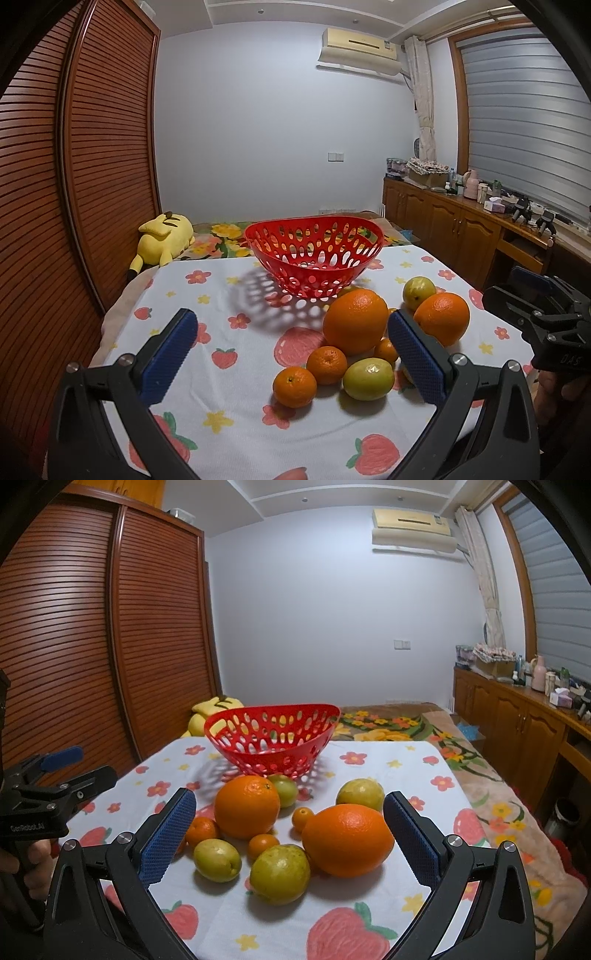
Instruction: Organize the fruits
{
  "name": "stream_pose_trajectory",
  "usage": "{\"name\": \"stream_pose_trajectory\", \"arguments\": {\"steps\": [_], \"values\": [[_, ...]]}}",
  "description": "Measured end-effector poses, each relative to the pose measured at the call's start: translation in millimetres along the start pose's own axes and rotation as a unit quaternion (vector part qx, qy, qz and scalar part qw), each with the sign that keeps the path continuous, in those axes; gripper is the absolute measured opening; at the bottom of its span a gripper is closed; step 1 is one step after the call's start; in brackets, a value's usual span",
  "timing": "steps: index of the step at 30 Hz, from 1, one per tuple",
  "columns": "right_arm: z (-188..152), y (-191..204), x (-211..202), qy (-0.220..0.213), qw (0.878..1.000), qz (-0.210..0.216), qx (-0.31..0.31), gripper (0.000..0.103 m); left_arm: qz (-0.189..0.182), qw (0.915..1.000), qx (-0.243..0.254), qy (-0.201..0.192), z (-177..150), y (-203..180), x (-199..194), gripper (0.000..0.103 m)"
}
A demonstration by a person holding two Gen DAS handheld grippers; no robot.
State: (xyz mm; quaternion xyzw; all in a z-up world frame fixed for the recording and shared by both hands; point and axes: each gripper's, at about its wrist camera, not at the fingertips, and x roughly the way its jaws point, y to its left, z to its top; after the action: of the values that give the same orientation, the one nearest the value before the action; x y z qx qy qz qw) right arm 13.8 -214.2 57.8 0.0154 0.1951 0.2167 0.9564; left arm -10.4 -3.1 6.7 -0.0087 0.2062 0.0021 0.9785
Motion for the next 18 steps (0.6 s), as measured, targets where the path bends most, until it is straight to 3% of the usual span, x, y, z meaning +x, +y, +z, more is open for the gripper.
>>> {"name": "stream_pose_trajectory", "arguments": {"steps": [18], "values": [[0.8, 0.9, -0.4, 0.001, 1.0, 0.001, 0.001, 0.103, -0.001, 1.0, 0.001, 0.004, -1.1, -0.1, 0.3, 0.103]]}}
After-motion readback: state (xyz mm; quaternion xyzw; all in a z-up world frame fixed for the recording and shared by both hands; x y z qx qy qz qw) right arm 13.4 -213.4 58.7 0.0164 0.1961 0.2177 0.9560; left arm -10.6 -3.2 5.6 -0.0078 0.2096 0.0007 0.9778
